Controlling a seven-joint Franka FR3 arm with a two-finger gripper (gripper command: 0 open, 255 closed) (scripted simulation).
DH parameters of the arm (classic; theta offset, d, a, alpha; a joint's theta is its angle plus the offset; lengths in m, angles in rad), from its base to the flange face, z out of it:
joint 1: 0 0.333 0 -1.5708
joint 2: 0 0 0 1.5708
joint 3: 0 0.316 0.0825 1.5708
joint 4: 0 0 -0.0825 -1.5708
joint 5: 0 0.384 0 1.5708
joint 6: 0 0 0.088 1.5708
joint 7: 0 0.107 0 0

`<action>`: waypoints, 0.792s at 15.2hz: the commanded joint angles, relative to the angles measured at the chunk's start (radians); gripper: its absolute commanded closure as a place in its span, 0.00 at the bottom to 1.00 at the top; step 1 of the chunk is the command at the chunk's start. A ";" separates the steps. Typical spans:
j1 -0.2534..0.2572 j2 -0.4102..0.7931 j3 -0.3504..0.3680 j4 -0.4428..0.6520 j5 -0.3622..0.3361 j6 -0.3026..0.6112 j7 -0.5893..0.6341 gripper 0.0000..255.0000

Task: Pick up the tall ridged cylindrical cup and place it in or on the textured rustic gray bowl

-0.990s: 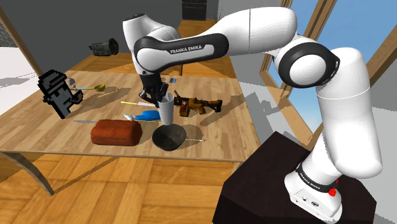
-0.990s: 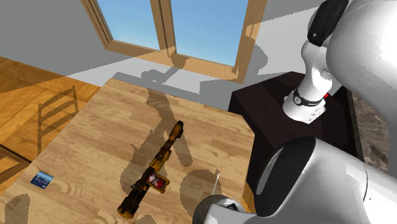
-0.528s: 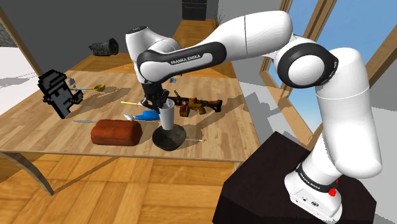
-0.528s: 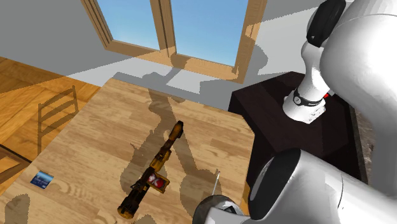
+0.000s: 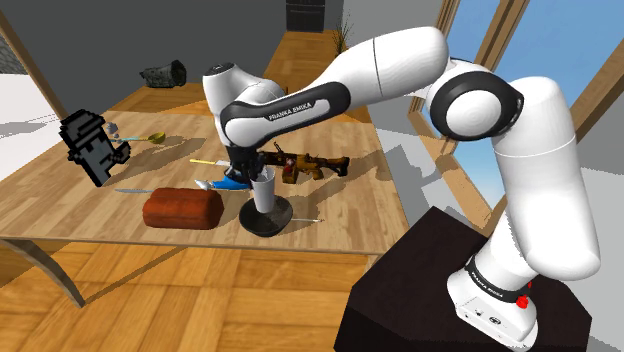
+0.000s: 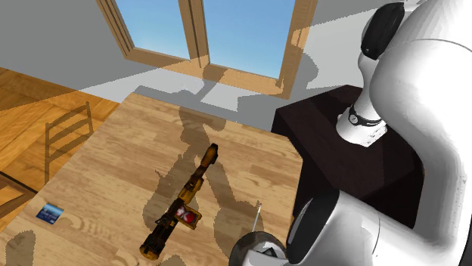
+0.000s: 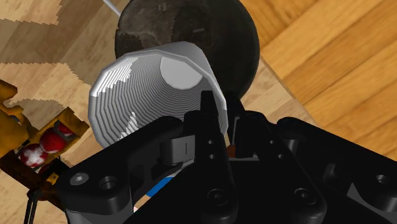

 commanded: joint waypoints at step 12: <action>0.000 0.014 -0.002 -0.026 -0.004 0.040 0.005 0.00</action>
